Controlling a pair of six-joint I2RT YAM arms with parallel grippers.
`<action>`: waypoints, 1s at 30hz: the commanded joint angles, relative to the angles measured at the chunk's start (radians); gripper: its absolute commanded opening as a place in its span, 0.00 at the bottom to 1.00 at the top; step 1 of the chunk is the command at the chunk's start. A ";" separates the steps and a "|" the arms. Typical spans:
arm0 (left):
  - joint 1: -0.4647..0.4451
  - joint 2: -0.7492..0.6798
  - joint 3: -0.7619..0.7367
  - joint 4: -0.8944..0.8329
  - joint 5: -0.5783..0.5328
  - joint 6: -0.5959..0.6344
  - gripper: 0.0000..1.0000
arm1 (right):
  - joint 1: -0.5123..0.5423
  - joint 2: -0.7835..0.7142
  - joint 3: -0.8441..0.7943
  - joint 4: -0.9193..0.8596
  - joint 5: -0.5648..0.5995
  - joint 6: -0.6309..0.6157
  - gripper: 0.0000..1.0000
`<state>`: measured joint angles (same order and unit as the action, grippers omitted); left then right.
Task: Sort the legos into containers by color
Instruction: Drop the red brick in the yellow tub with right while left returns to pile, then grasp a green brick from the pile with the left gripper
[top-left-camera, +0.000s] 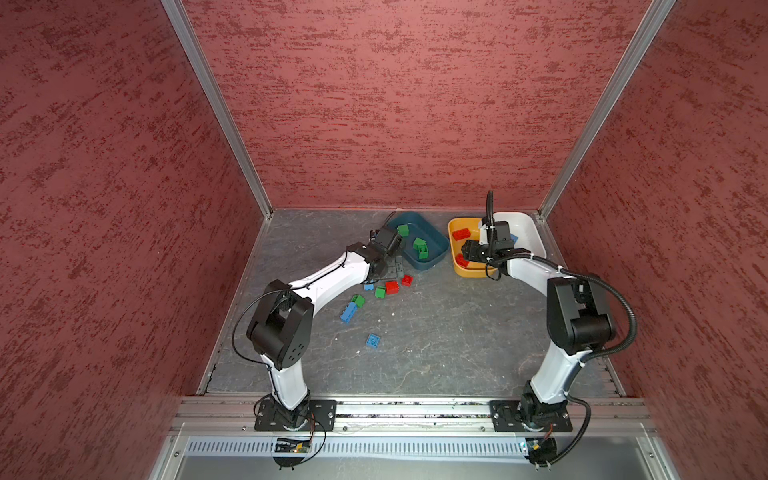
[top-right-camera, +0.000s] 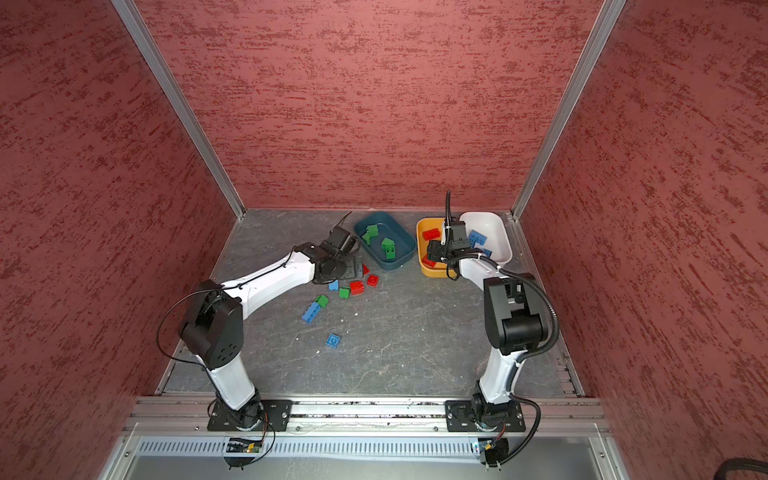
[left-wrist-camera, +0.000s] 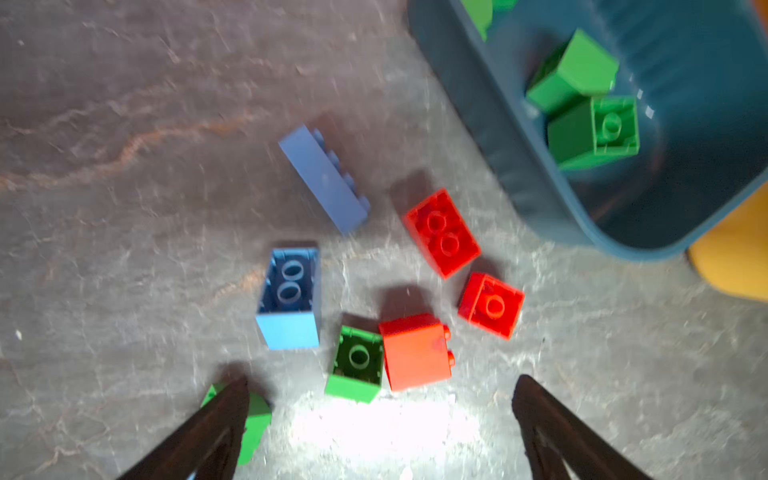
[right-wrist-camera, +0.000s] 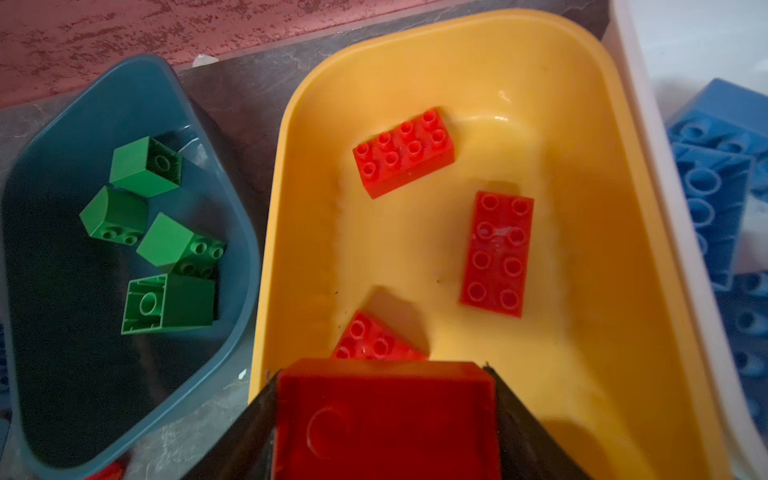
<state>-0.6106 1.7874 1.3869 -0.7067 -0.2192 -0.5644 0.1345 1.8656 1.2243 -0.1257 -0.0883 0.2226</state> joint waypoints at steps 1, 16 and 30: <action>-0.008 0.005 -0.007 -0.040 -0.025 -0.020 0.95 | 0.003 0.045 0.075 -0.057 0.004 0.037 0.62; 0.016 0.101 -0.029 -0.074 0.072 0.131 0.65 | 0.005 -0.080 0.006 -0.020 -0.010 0.108 0.99; 0.068 0.210 -0.021 -0.016 0.200 0.216 0.57 | 0.006 -0.131 -0.042 0.009 0.002 0.131 0.99</action>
<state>-0.5385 1.9720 1.3537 -0.7395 -0.0528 -0.3759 0.1356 1.7653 1.1877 -0.1455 -0.0929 0.3378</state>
